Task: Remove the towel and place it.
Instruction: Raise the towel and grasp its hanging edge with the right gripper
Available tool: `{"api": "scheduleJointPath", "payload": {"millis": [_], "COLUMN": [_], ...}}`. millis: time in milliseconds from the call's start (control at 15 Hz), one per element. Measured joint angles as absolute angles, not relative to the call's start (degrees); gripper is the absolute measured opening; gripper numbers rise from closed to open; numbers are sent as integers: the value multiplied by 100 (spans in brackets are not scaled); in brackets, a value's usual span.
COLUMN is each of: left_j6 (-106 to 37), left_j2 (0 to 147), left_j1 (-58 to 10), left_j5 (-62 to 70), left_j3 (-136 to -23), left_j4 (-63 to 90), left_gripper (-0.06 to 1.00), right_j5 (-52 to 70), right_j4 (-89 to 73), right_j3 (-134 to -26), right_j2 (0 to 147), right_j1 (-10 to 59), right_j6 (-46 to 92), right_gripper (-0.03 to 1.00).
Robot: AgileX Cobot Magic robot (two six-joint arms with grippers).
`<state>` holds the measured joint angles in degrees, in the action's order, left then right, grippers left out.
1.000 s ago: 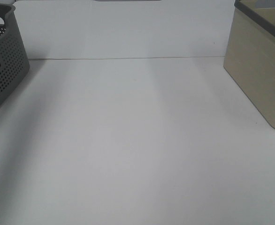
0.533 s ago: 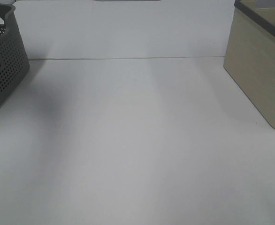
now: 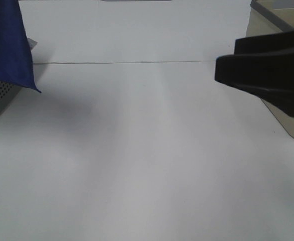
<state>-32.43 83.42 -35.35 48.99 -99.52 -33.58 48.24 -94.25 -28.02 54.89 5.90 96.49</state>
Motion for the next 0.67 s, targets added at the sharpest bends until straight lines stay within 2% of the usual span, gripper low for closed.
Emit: {"api": "scheduleJointPath", "payload": {"millis": [200,333,467,667], "left_j6": [-3037,-3031,-3031,-3031], "left_j2": [8549,8697,8909,9024], "left_j1": [-3971,-4142,-4320,-4492], "left_j5": [4905,4905,4933,4956], "left_j3": [-10021,-10136,-10273,-10313], "left_j4": [-3392,-3398,-3426,-3478], "left_gripper": [0,0,0,0], "right_j5": [5518,5661,5621,5277], "right_j4": [-9872,-9947,-9952,-9952], "right_j3": [-3484,-3930,-4440,-5002], "right_j2": [6939,7552,8233,9076], "right_j1": [590,745,1255,1982], "right_j6": [10273,10285,10279,10279], "right_gripper": [71,78,85,86]}}
